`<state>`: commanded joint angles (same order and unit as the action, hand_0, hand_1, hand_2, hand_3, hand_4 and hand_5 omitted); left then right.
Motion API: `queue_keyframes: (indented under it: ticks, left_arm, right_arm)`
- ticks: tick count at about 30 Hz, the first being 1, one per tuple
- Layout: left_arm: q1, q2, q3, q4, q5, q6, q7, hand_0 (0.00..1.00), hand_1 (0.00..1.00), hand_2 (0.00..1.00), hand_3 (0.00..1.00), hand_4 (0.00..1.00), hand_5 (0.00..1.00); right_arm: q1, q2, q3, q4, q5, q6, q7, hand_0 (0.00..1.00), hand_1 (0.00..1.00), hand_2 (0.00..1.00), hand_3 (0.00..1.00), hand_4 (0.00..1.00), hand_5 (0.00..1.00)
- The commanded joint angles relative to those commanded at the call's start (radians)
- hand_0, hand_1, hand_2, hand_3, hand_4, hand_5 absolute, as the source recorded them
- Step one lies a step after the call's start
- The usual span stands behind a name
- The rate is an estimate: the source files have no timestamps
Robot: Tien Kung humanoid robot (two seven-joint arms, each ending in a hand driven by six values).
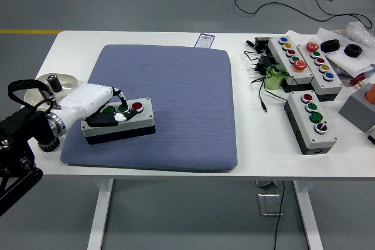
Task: Pick up the button,place it on the desk,press the button,press the button
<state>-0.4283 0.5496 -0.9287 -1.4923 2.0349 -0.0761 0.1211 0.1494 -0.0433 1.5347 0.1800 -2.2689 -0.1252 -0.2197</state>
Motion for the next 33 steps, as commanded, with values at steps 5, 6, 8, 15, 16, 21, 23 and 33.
queue_keyframes:
  ticks: [5,6,8,15,16,21,23,33]
  left_arm:
    - [-0.001,0.000,0.004,0.009,-0.002,-0.007,0.002,0.002,0.002,0.002,0.576,0.734,0.998]
    - [-0.002,0.000,0.007,0.012,-0.001,-0.009,0.004,0.002,0.002,0.002,0.576,0.734,0.998]
    - [-0.002,0.000,0.015,0.019,0.003,-0.015,0.005,0.002,0.002,0.002,0.576,0.734,0.998]
    - [-0.003,-0.002,0.029,0.032,0.006,-0.037,0.014,0.002,0.002,0.002,0.578,0.734,0.998]
    - [-0.003,-0.002,0.030,0.033,0.006,-0.038,0.015,0.002,0.002,0.002,0.577,0.737,0.998]
    - [-0.003,-0.003,0.023,0.022,0.009,-0.016,0.011,0.002,0.002,0.002,0.577,0.737,0.998]
    - [-0.003,-0.003,0.015,0.011,0.010,0.010,0.006,0.002,0.002,0.002,0.572,0.739,0.998]
    - [-0.039,-0.008,0.050,-0.014,-0.011,0.082,-0.018,0.002,0.002,0.002,0.573,0.736,0.998]
  right_arm:
    - [0.001,0.000,-0.003,0.000,0.002,0.000,0.000,0.673,0.658,0.674,0.624,0.310,0.173]
    - [0.001,0.000,-0.004,0.000,0.003,0.000,0.000,0.673,0.658,0.674,0.624,0.310,0.173]
    - [0.001,0.000,-0.005,0.000,0.004,0.000,0.000,0.673,0.658,0.674,0.624,0.310,0.173]
    - [0.001,-0.001,-0.009,0.000,0.007,0.000,0.000,0.673,0.658,0.674,0.624,0.310,0.173]
    - [0.001,-0.001,-0.009,0.000,0.006,0.000,0.000,0.673,0.658,0.674,0.624,0.310,0.173]
    - [0.001,-0.001,-0.009,0.000,0.007,0.000,0.000,0.673,0.658,0.674,0.624,0.310,0.173]
    - [0.002,-0.001,-0.009,0.000,0.008,0.000,0.000,0.673,0.658,0.674,0.624,0.310,0.173]
    - [0.005,-0.001,-0.011,0.000,0.005,0.001,0.000,0.673,0.658,0.674,0.624,0.310,0.173]
